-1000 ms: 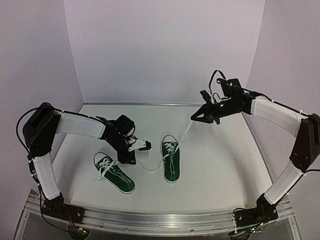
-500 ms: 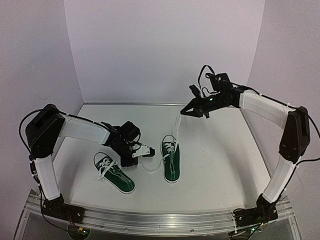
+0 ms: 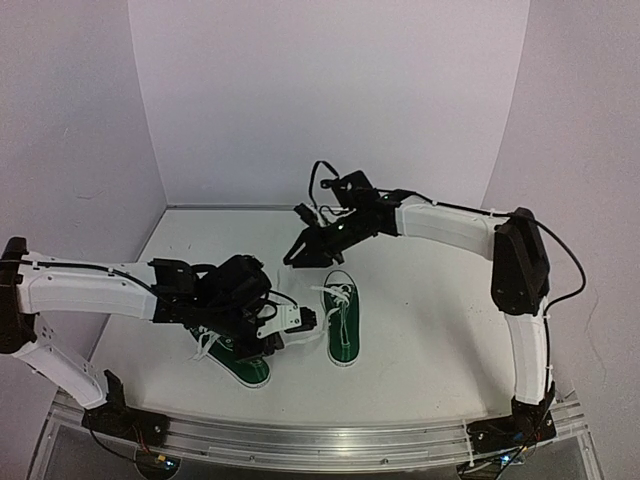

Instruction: Tie the shoes

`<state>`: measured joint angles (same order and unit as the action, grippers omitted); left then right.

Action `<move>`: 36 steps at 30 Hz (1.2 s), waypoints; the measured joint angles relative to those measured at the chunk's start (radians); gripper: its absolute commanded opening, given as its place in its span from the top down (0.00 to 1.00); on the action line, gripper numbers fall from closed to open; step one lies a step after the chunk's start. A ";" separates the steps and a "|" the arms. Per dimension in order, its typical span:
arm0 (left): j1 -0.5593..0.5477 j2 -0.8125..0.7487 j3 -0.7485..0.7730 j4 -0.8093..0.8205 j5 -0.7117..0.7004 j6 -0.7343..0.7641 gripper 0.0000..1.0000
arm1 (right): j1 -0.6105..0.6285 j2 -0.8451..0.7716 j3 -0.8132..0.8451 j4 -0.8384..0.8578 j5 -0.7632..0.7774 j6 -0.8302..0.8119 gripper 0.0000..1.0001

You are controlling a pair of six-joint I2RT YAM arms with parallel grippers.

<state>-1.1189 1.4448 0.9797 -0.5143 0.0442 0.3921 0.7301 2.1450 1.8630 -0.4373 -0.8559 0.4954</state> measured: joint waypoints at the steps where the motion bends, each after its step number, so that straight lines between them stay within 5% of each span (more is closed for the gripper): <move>1: -0.002 -0.026 -0.014 -0.005 -0.004 -0.016 1.00 | 0.015 0.018 0.005 0.002 -0.009 0.009 0.49; 3: -0.001 -0.062 -0.032 -0.018 -0.012 -0.046 1.00 | 0.041 0.033 0.000 -0.004 -0.022 0.009 0.38; 5: -0.001 -0.075 -0.038 -0.026 -0.019 -0.065 1.00 | 0.050 0.034 -0.008 -0.013 -0.031 0.015 0.37; 16: 0.005 0.042 0.013 -0.011 0.032 -0.156 1.00 | -0.152 -0.058 -0.092 -0.118 0.019 -0.093 0.66; 36: 0.160 0.165 0.113 0.123 0.272 -0.483 1.00 | -0.078 -0.016 -0.115 -0.291 0.165 -0.334 0.69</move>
<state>-0.9588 1.6096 1.0927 -0.3908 0.3165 -0.0914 0.6522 2.1288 1.7481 -0.7288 -0.6911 0.1611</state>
